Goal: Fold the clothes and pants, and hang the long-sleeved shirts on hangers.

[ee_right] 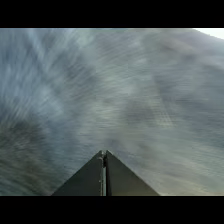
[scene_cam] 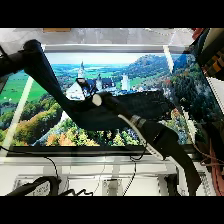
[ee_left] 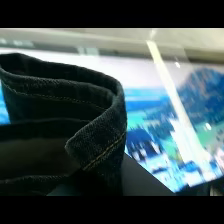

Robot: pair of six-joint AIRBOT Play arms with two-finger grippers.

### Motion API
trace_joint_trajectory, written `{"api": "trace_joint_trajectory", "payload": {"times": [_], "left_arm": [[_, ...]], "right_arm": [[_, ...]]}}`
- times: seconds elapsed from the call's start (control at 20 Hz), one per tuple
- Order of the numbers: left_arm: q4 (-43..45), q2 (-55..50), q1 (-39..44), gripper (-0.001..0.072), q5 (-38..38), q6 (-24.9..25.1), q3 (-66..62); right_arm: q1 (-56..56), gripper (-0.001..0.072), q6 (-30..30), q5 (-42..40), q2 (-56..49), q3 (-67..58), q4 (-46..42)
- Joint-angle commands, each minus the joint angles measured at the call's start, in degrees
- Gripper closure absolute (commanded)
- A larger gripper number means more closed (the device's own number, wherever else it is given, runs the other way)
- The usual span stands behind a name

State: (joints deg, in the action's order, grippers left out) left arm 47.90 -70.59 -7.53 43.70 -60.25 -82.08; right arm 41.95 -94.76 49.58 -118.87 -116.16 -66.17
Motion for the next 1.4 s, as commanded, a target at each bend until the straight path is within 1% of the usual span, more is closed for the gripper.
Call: {"api": "trace_joint_trajectory", "payload": {"times": [0.0, 0.1, 0.2, 0.4, 0.45, 0.5, 0.55, 0.7, 0.8, 0.9, 1.0, 1.05, 1.15, 1.25, 1.35], "left_arm": [[-0.35, -2.1, 4.09, 0.0686, 9.33, -0.39, 0.11], [-0.35, -4.15, 8.33, 0.0686, 11.74, -0.39, 0.13], [-1.33, -6.78, 13.18, 0.0686, 10.62, -0.39, 0.13], [-6.32, -13.51, 22.08, 0.0677, 9.42, -0.39, 0.13], [-6.45, -15.23, 24.04, 0.0559, 9.75, -0.83, 0.13], [-6.56, -16.41, 25.57, 0.0325, 10.93, -3.06, 0.13], [-7.28, -17.18, 26.91, 0.002, 12.44, -5.2, 0.13], [-8.04, -17.0, 28.0, 0.0009, 14.23, -5.33, -0.02], [-7.15, -15.52, 25.31, 0.0012, 14.69, -5.38, -0.02], [-4.59, -13.25, 19.98, 0.0012, 16.85, -5.44, 0.0], [0.74, -11.17, 12.87, 0.0013, 20.39, -7.63, 0.15], [3.08, -10.25, 8.98, 0.0013, 22.14, -8.39, 0.9], [3.93, -8.5, 2.01, 0.0013, 24.96, -8.37, 5.66], [3.89, -7.37, -2.73, 0.0013, 24.15, -7.76, 13.29], [3.85, -7.5, -4.98, 0.0013, 21.35, -7.26, 20.46]], "right_arm": [[-8.37, 0.0657, 0.33, 6.45, 2.71, -0.09, -5.05], [-15.15, 0.0657, 0.31, 8.94, 5.01, -0.09, -4.96], [-21.49, 0.0657, 0.28, 11.13, 7.26, -0.09, -4.31], [-31.08, 0.0657, 0.31, 14.6, 11.82, -0.07, -2.49], [-32.54, 0.0657, 0.31, 15.34, 12.83, -0.09, -2.49], [-33.81, 0.0657, 0.33, 15.76, 13.86, -0.09, -2.58], [-34.73, 0.0657, 0.35, 15.82, 14.75, -0.09, -2.64], [-36.26, 0.0657, 0.37, 15.76, 16.46, -0.09, -3.1], [-36.37, 0.0657, 0.85, 15.91, 16.72, -0.09, -3.26], [-36.28, 0.0657, 4.74, 17.81, 16.72, 0.13, -3.08], [-36.2, 0.0657, 8.04, 20.13, 16.7, 0.52, -3.1], [-36.2, 0.0657, 8.52, 20.98, 16.68, 0.76, -3.13], [-36.2, 0.0657, 8.5, 21.42, 16.68, 1.09, -3.13], [-36.17, 0.0657, 8.5, 21.27, 16.68, 1.11, -2.95], [-36.17, 0.0657, 8.5, 21.29, 16.68, 1.11, -2.86]]}}
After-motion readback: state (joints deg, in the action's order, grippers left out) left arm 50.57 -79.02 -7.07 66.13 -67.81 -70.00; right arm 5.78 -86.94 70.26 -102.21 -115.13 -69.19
